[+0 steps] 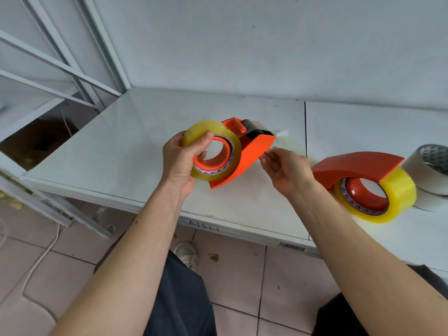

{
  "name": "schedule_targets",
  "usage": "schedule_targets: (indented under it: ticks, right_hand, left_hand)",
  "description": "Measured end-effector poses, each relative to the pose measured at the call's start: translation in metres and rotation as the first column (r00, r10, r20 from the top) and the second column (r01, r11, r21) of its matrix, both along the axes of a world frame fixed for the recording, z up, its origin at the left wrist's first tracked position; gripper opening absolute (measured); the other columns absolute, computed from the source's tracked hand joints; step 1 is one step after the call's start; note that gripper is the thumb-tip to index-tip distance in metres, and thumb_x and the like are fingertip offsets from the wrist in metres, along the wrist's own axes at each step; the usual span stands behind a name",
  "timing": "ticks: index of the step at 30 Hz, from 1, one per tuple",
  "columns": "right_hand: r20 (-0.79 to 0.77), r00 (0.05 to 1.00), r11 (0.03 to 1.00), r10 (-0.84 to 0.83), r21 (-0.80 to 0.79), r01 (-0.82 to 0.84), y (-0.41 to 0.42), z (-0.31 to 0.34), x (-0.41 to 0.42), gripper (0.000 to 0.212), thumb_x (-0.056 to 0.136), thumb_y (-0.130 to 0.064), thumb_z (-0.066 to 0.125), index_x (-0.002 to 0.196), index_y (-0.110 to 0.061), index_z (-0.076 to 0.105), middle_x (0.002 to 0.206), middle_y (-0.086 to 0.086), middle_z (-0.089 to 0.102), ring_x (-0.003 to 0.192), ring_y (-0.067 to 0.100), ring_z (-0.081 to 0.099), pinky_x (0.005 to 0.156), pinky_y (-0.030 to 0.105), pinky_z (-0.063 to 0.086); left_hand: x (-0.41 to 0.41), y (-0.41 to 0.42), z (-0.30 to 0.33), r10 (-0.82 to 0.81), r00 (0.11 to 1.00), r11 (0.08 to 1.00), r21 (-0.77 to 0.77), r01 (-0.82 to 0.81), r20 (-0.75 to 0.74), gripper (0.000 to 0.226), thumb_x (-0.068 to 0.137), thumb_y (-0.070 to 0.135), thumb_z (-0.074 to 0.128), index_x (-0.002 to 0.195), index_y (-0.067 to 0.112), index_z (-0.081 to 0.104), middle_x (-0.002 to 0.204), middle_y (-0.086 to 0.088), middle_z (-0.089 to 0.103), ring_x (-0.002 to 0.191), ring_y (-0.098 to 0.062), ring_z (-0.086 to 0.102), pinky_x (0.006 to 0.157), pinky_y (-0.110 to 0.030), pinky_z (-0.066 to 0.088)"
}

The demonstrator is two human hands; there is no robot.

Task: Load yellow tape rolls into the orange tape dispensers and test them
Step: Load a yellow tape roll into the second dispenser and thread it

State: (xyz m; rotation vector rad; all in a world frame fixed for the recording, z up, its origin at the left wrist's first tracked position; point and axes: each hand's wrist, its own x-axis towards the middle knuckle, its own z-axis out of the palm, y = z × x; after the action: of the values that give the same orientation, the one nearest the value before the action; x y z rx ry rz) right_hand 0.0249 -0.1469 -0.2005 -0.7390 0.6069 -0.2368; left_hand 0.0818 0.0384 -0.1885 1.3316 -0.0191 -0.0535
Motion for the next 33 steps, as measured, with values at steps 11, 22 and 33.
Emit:
schedule_targets:
  ticks: [11, 22, 33]
  right_hand:
    - [0.208, 0.969, 0.991, 0.134, -0.006, -0.136, 0.016, 0.01, 0.001, 0.03, 0.103, -0.006, 0.036, 0.102, -0.011, 0.066, 0.057, -0.003, 0.05, 0.047, 0.008, 0.046, 0.049, 0.018, 0.043]
    - [0.009, 0.983, 0.735, 0.185, -0.665, -0.132, 0.034, 0.008, -0.001, 0.035, 0.084, -0.054, 0.057, 0.11, -0.034, 0.069, 0.125, 0.011, 0.062, 0.11, 0.012, 0.063, 0.092, 0.028, 0.05]
    - [-0.031, 0.98, 0.747, 0.198, -0.643, -0.171, 0.029, 0.015, 0.006, 0.026, 0.085, -0.022, 0.071, 0.107, -0.033, 0.063, 0.104, -0.01, 0.071, 0.099, 0.006, 0.067, 0.088, 0.025, 0.052]
  left_hand:
    - [-0.004, -0.023, -0.005, -0.004, 0.95, 0.972, -0.226, -0.07, -0.314, 0.035, 0.074, 0.039, 0.078, 0.091, 0.014, 0.061, 0.066, 0.004, 0.043, 0.062, -0.011, 0.044, 0.061, -0.028, 0.047]
    - [-0.012, -0.044, -0.009, -0.103, 0.913, 0.952, -0.305, -0.024, -0.394, 0.067, 0.062, 0.066, 0.074, 0.101, 0.013, 0.063, 0.103, -0.008, 0.061, 0.093, -0.022, 0.064, 0.077, -0.044, 0.057]
    - [-0.028, -0.068, -0.039, -0.406, 0.827, 0.751, -0.658, 0.06, -0.388, 0.086, 0.083, 0.076, 0.041, 0.14, 0.012, 0.046, 0.133, -0.023, 0.06, 0.12, -0.034, 0.062, 0.109, -0.043, 0.043]
